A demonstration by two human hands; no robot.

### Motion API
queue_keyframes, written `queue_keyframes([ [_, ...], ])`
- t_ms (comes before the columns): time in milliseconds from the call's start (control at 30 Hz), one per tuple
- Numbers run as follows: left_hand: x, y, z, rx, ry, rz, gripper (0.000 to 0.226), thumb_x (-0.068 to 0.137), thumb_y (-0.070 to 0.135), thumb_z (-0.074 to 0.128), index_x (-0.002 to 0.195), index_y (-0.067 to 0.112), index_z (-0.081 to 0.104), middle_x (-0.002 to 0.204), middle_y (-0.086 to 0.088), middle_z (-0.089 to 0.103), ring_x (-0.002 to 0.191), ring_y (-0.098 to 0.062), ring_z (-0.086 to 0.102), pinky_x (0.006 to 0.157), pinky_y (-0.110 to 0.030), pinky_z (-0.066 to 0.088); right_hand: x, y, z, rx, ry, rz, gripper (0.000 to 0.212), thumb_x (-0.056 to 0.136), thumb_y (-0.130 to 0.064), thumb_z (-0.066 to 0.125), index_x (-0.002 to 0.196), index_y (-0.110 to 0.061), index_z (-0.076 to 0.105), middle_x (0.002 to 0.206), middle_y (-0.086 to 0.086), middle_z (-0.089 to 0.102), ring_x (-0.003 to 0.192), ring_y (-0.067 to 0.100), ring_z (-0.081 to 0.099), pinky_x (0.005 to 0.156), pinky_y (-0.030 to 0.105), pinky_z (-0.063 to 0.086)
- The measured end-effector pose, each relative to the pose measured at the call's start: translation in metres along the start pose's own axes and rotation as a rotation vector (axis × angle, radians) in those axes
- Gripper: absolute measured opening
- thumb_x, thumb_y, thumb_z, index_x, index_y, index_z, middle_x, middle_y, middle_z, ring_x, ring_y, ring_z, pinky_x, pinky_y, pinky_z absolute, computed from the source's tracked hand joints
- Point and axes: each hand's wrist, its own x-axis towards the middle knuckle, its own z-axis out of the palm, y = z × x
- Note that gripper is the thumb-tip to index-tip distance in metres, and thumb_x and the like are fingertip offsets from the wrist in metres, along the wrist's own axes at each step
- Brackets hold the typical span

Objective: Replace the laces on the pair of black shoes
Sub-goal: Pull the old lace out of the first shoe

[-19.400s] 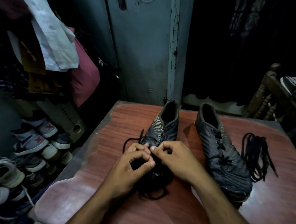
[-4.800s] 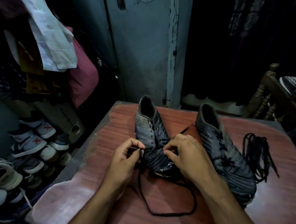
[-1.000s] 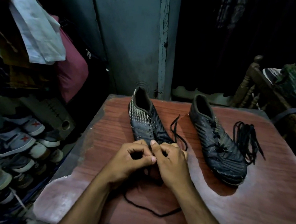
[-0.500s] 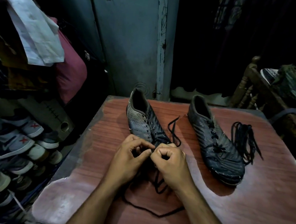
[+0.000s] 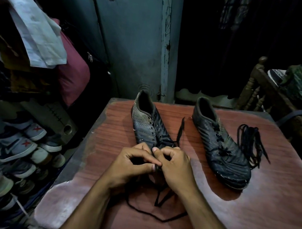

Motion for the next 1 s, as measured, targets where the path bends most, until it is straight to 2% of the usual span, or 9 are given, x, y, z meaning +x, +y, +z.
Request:
queue_keyframes([
  [133,0.002,-0.005,-0.001,0.052,0.044,0.045,0.024,0.078,0.008,0.074,0.097,0.023,0.08,0.089,-0.004,0.058,0.089,-0.017,0.057,0.084,-0.026,0.046,-0.001,-0.001,-0.002,-0.062,-0.013,-0.015,0.038,0.087,-0.033,0.069,0.052,-0.036,0.055,0.061,-0.023,0.058,0.075,0.007,0.052,0.077,0.039,0.043],
  [267,0.007,-0.008,0.0,0.135,0.239,0.005,0.047,0.074,-0.002,0.057,0.11,0.022,0.076,0.107,-0.002,0.067,0.094,-0.006,0.062,0.086,-0.02,0.047,0.001,0.001,-0.002,0.017,-0.025,-0.018,0.038,0.074,-0.052,0.057,0.053,-0.022,0.05,0.061,-0.011,0.059,0.074,0.007,0.057,0.08,0.043,0.047],
  [433,0.01,-0.016,0.007,0.467,0.317,0.019,0.029,0.084,0.016,0.075,0.103,0.038,0.076,0.101,0.008,0.058,0.094,-0.006,0.062,0.084,-0.016,0.048,0.003,0.006,-0.01,0.113,-0.154,-0.043,0.031,0.065,-0.039,0.059,0.046,-0.017,0.048,0.063,-0.005,0.063,0.068,0.009,0.061,0.075,0.045,0.049],
  [533,0.01,-0.014,0.008,0.527,0.346,0.008,0.021,0.086,0.013,0.077,0.09,0.033,0.076,0.096,0.01,0.058,0.091,-0.007,0.062,0.08,-0.019,0.048,0.004,0.005,-0.012,0.135,-0.179,-0.041,0.031,0.066,-0.036,0.06,0.045,-0.017,0.048,0.062,-0.003,0.061,0.064,0.011,0.058,0.071,0.044,0.048],
  [633,0.009,-0.01,0.006,0.409,0.32,0.011,0.005,0.082,0.025,0.077,0.085,0.028,0.077,0.094,0.008,0.059,0.088,-0.004,0.061,0.079,-0.017,0.047,0.002,0.001,-0.011,0.127,-0.143,-0.007,0.038,0.078,-0.043,0.061,0.047,-0.022,0.055,0.06,-0.003,0.062,0.064,0.007,0.06,0.073,0.041,0.049],
  [700,0.006,-0.007,0.004,0.248,0.258,0.022,0.01,0.075,0.034,0.075,0.081,0.027,0.077,0.094,0.01,0.058,0.09,-0.004,0.06,0.082,-0.016,0.046,0.002,0.0,-0.01,0.109,-0.099,0.029,0.047,0.091,-0.046,0.065,0.049,-0.025,0.06,0.056,-0.007,0.061,0.06,0.004,0.058,0.068,0.034,0.045],
  [800,0.004,-0.006,0.003,0.149,0.147,0.029,0.004,0.073,0.032,0.077,0.076,0.029,0.077,0.096,0.009,0.056,0.094,-0.006,0.058,0.088,-0.02,0.045,0.001,0.001,-0.008,0.067,-0.066,0.013,0.051,0.095,-0.048,0.065,0.051,-0.023,0.059,0.052,-0.007,0.052,0.055,0.003,0.05,0.064,0.03,0.037],
  [900,0.001,-0.004,0.001,0.076,0.08,0.026,0.009,0.073,0.028,0.08,0.08,0.022,0.081,0.099,0.003,0.054,0.098,-0.011,0.057,0.09,-0.027,0.047,0.002,0.002,-0.008,0.072,-0.078,0.023,0.052,0.097,-0.046,0.064,0.052,-0.021,0.053,0.051,-0.005,0.047,0.053,0.004,0.046,0.063,0.032,0.037],
  [1000,0.001,-0.004,0.0,0.045,0.051,0.022,0.01,0.073,0.025,0.079,0.082,0.024,0.082,0.099,0.005,0.053,0.098,-0.012,0.055,0.089,-0.026,0.046,0.004,0.002,-0.005,0.023,-0.088,0.012,0.038,0.089,-0.054,0.061,0.057,-0.033,0.06,0.057,-0.013,0.058,0.061,0.002,0.055,0.075,0.043,0.046],
])
